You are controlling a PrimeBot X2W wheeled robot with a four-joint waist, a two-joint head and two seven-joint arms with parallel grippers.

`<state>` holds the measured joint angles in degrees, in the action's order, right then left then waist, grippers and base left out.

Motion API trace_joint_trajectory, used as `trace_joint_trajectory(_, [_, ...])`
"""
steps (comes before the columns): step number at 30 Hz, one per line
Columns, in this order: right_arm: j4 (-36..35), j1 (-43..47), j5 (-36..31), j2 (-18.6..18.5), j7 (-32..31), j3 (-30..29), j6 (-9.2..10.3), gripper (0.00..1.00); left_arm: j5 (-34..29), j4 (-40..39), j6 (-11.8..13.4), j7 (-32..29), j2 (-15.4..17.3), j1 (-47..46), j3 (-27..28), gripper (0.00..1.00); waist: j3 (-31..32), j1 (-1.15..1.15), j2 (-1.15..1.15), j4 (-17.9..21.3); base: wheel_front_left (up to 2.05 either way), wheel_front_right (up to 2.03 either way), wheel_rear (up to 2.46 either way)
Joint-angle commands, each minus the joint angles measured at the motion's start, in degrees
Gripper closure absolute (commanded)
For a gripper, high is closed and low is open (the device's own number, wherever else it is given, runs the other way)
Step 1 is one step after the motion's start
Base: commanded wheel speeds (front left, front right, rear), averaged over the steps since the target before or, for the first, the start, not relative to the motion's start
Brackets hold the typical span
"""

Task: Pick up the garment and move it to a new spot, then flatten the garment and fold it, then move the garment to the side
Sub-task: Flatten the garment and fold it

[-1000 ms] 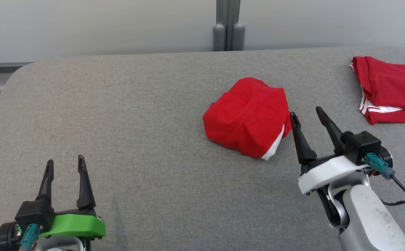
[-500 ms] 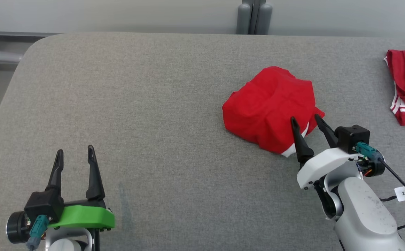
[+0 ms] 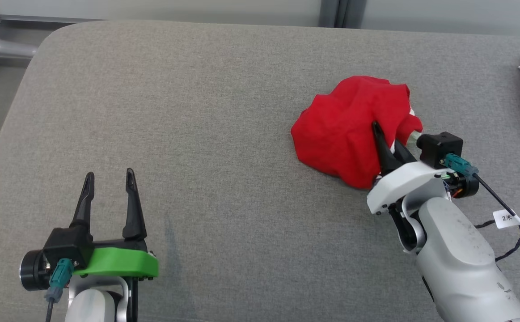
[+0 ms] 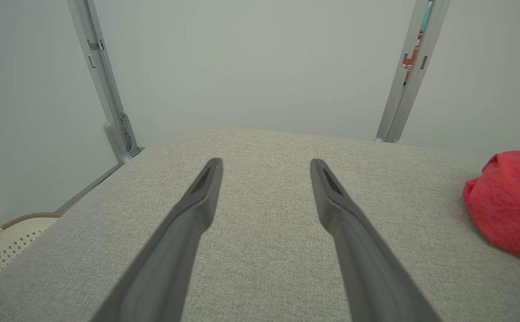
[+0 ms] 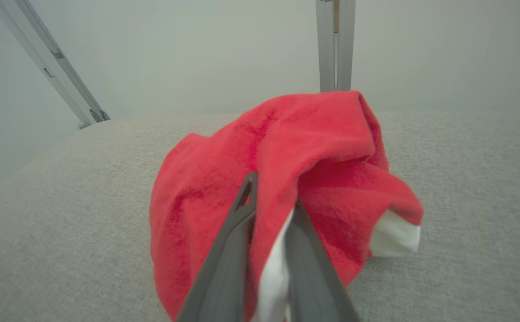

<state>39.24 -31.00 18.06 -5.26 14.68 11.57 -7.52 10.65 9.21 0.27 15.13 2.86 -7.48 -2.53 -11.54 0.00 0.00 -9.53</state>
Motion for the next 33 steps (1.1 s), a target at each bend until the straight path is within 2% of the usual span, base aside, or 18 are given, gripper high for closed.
trace_joint_trajectory(1, [-0.3, -1.3, -0.6, -0.1, 0.4, 0.6, 0.07, 1.00, 0.5, 0.1, 0.3, 0.0, 0.1, -0.9, -0.2, 0.00, -0.1, 0.00, 0.00, -0.4, 0.00, 0.00, 0.00])
trace_joint_trajectory(5, [-1.7, -3.8, -2.9, 0.3, 0.5, 4.6, 0.07, 1.00, 0.9, 0.6, 0.2, 0.0, 0.1, -0.7, -0.5, 0.00, 0.0, 0.00, 0.00, -1.2, 0.00, 0.00, 0.00])
trace_joint_trajectory(11, [-2.3, -6.0, -4.7, 1.4, 0.5, 16.5, 0.07, 1.00, 1.9, 1.2, 0.3, 0.0, 0.1, 0.0, -1.7, 0.00, 0.3, 0.00, 0.00, -2.9, 0.00, 0.00, 0.00])
trace_joint_trajectory(18, [0.3, -4.9, -1.9, 2.1, 0.5, 33.7, 0.07, 1.00, 3.1, 1.4, 0.9, 0.0, 0.1, 0.6, -3.3, 0.00, 0.2, 0.00, 0.00, -5.2, 0.00, 0.00, 0.00])
trace_joint_trajectory(22, [1.3, -3.9, 0.4, 2.3, 0.5, 40.0, 0.07, 1.00, 3.8, 1.6, 1.4, 0.0, 0.1, 0.8, -3.6, 0.00, 0.0, 0.00, 0.00, -5.6, 0.00, 0.00, 0.00])
trace_joint_trajectory(23, [1.2, -3.7, 0.8, 2.3, 0.5, 40.8, 0.07, 0.65, 3.9, 1.6, 1.4, 0.0, 0.1, 0.8, -3.6, 0.00, 0.0, 0.00, 0.00, -5.6, 0.00, 0.00, 0.00])
trace_joint_trajectory(24, [0.9, -3.5, 1.1, 2.3, 0.5, 41.6, 0.07, 0.00, 3.9, 1.5, 1.5, 0.0, 0.1, 0.8, -3.6, 0.00, 0.0, 0.00, 0.00, -5.4, 0.00, 0.00, 0.00])
trace_joint_trajectory(27, [-0.7, -2.8, 1.7, 2.3, 0.5, 41.7, 0.07, 0.00, 4.1, 1.6, 1.7, 0.0, 0.1, 1.2, -3.3, 0.00, 0.1, 0.00, 0.00, -4.6, 0.00, 0.00, 0.00])
trace_joint_trajectory(33, [-7.6, 0.6, -0.5, 0.5, 0.5, 36.4, 0.07, 0.00, 3.5, 1.6, 1.6, 0.0, 0.1, 1.4, -2.3, 0.00, 1.0, 0.00, 0.00, -1.8, 0.00, 0.00, 0.00])
